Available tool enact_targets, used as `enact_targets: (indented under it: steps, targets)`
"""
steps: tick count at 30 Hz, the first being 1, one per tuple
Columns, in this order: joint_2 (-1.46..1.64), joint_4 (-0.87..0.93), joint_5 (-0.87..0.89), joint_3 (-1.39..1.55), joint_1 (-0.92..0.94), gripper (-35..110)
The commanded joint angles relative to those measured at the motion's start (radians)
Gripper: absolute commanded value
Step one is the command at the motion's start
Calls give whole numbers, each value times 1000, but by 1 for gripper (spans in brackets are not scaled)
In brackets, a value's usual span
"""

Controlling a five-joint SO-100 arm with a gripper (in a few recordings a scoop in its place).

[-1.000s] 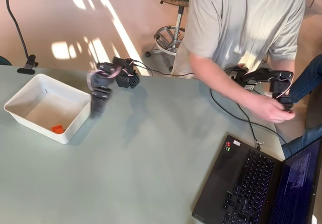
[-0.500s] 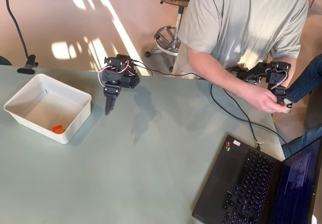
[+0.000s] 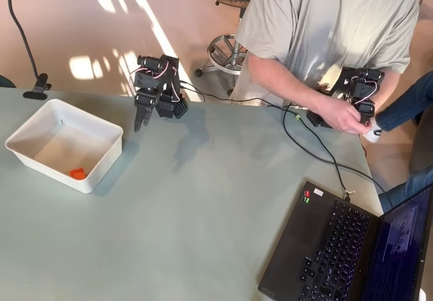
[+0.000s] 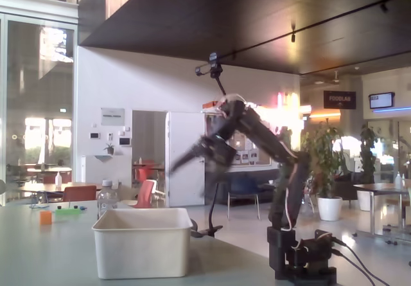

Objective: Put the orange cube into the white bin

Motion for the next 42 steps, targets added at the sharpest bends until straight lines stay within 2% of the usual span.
enact_targets:
  steps: [1,10,15,23,33,42]
  targets:
    - [204,-69,-2,242,-11,51]
    - [623,-578,0,950,-161,51]
    - [676,-744,-6,1184,-209,51]
    - [675,-756,5,1301,-192,50]
    - [683,-765,8,1376,-155,16]
    - [684,-767,6,1479,-153,12]
